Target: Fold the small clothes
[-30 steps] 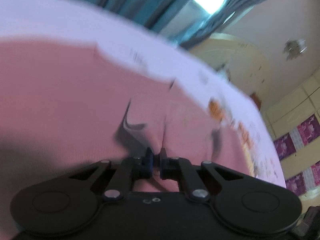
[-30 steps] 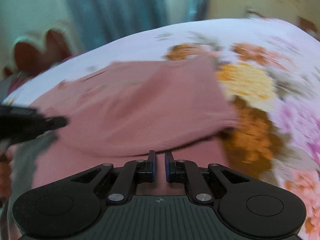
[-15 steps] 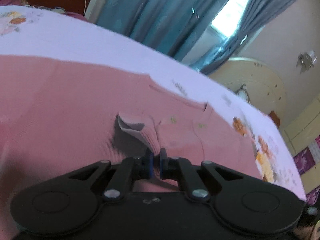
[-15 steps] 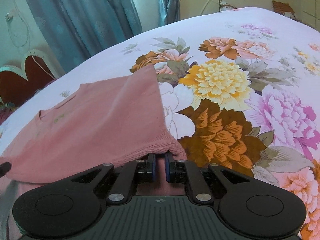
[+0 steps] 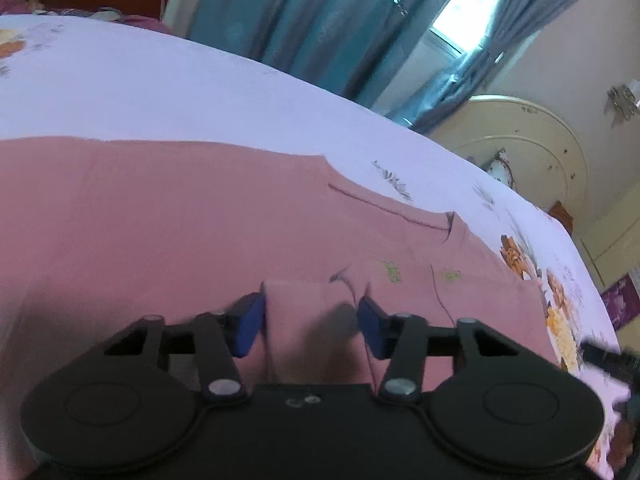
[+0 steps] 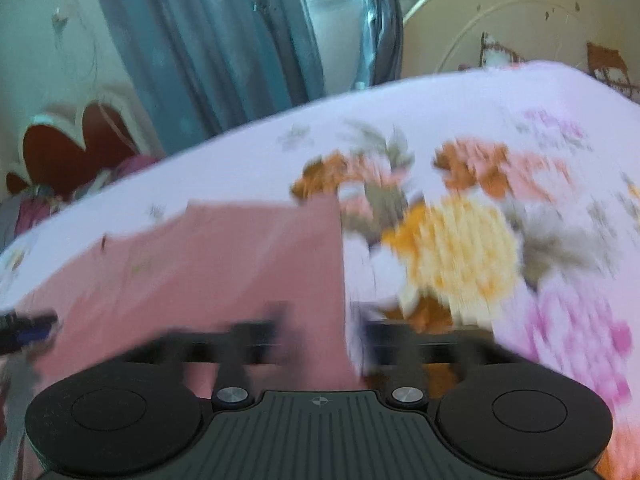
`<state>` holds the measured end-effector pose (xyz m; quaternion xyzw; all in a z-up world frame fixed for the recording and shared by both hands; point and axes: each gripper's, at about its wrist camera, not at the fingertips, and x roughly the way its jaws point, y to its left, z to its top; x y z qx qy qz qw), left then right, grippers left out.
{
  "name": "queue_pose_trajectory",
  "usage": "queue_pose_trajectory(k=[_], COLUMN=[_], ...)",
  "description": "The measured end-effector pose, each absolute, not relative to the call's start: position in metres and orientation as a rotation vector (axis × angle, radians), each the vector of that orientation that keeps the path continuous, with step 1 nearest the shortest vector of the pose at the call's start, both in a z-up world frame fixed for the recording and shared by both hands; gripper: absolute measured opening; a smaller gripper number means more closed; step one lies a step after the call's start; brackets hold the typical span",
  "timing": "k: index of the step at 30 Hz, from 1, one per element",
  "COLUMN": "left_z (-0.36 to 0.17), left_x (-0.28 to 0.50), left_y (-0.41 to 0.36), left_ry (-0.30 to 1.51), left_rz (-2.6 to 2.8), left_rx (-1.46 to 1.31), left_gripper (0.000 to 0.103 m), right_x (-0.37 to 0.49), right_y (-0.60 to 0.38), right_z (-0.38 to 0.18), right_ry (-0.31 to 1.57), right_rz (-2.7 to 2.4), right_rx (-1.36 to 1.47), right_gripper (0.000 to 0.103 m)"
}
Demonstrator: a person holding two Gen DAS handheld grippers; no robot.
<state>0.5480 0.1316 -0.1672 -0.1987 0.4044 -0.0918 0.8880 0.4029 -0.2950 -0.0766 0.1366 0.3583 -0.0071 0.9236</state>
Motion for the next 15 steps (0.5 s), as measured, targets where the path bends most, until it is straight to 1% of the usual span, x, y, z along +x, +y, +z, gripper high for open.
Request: queue_pose_trajectory(k=[1,2,3,5,8,9,10,11,15], left_z=[-0.169,-0.172,-0.174,-0.175,-0.176,-0.176,-0.174,-0.175,-0.178], left_x=[0.552,0.555,0.555,0.55,0.542,0.539,0.533,0.528,0.522], left_y=[0.13,0.13,0.129,0.128,0.126,0.126,0.13,0.134,0.135], left_ry=[0.849,0.859,0.852,0.831,0.797,0.776,0.732,0.711,0.724], left_rz=[-0.197,-0.201,-0.205,-0.207,-0.21,-0.206,-0.188,-0.166,-0.156], left_rx=[-0.408,-0.408,-0.419,-0.413,-0.4,-0.399,-0.408,-0.422,-0.378], left_gripper=[0.018,0.01,0.01,0.009,0.008,0.008,0.008,0.008,0.009], right_x=[0.413,0.425,0.436,0.46,0.485,0.49,0.493,0.495,0.498], right_y=[-0.297,-0.299,-0.302,-0.308,-0.324,-0.325,-0.324,-0.321,-0.33], right_z=[-0.078,-0.08,-0.083,-0.093,-0.112,-0.116,-0.119,-0.121,-0.121], right_ry=[0.702,0.693,0.695,0.736,0.777,0.788,0.79,0.789,0.787], right_rz=[-0.021,-0.007,0.002,0.002,-0.022,-0.008,0.008,-0.009,-0.077], right_rx=[0.276,0.28,0.292,0.315,0.386,0.388,0.365,0.304,0.32], right_gripper=[0.082,0.079,0.056,0.034,0.034,0.031,0.022,0.01,0.01])
